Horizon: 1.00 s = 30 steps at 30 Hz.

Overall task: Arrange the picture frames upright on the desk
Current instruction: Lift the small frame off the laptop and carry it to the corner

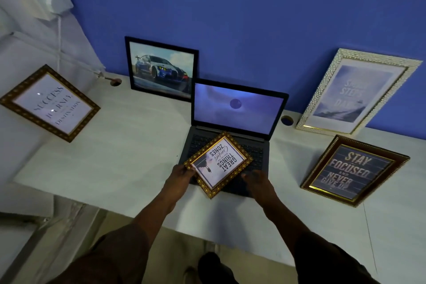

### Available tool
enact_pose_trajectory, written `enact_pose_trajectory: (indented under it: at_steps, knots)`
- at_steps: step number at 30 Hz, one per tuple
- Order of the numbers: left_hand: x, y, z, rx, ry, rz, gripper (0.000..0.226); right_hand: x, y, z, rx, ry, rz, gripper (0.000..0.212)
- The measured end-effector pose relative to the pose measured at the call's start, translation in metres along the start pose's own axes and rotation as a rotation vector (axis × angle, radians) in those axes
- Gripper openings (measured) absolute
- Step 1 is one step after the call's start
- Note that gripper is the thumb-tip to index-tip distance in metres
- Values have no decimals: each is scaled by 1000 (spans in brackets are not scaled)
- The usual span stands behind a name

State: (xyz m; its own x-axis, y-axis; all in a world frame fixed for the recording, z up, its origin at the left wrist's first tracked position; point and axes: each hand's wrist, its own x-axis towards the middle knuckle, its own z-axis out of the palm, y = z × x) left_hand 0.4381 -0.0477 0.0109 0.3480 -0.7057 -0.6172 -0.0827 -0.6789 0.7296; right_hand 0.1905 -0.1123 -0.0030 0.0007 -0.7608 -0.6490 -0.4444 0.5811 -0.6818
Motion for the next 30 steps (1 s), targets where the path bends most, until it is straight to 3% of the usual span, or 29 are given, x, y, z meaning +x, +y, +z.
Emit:
enact_pose_trajectory:
  at_steps: [2,3,6,8,10,14,19,24,26,30]
  knots:
    - [11,8,1,37,16,9,47,22,8,5,54,-58,3,45]
    - [21,16,2,75,28,21,44,37,11,7,69,-85,1,41]
    - [41,38,8,178,9,60,41,65,23,20,63,-124,3,64]
    - [54,48,15,231,-21,69,40,73,26,29,71,-113,-4,67]
    - [63,49,23,247,-49,45,35,68,21,35,110,-81,-2,65]
    - [72,36,32,251,20,-17,48,64,14,44,234,-62,6,52]
    - [63,30,30,201,40,-55,29,58,-12,50,304,-108,-27,33]
    - [63,30,-7,10,166,-101,52,59,-56,55,142,-269,-235,27]
    - [62,37,-33,-4,285,-25,54,58,-81,61,43,-356,-320,25]
    - [61,47,-93,184,470,177,54,49,-137,74,-72,-536,-450,21]
